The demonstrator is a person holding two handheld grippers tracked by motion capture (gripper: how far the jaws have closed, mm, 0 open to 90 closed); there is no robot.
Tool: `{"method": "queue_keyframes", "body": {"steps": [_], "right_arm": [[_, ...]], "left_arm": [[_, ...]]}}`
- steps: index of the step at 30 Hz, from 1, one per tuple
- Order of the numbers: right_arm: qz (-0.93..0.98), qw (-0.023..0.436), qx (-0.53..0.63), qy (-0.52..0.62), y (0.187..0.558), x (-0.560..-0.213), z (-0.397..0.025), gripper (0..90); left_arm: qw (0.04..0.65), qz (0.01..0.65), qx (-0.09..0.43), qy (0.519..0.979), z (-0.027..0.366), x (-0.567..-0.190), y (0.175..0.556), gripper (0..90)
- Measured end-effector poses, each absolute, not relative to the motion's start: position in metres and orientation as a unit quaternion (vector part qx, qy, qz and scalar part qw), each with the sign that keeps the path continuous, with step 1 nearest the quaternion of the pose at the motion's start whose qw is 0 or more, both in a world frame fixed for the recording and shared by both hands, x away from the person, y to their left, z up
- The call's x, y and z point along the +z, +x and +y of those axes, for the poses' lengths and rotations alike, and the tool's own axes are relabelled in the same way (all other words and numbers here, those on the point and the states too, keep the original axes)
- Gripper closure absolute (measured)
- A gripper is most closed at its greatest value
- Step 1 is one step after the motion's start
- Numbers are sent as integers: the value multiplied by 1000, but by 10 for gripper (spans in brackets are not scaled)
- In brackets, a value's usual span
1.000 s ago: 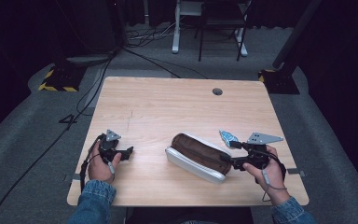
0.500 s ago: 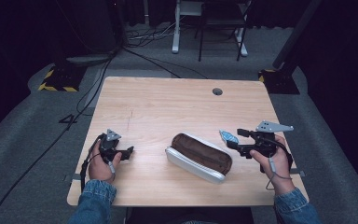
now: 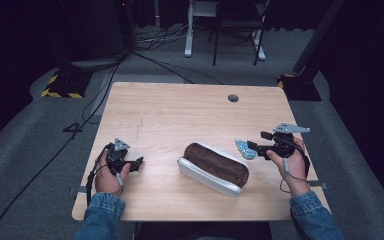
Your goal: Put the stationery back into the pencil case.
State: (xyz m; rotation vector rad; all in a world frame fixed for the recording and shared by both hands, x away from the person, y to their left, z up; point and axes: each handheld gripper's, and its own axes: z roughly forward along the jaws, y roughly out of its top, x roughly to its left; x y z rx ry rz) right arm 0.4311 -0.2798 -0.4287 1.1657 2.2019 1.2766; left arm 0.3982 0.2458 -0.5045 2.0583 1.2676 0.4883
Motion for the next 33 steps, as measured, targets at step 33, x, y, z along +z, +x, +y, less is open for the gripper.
{"method": "queue_keyframes", "body": {"steps": [33], "right_arm": [[837, 165, 329, 406, 455, -487, -271, 234]], "left_arm": [[331, 485, 186, 788, 246, -504, 399, 202]]}}
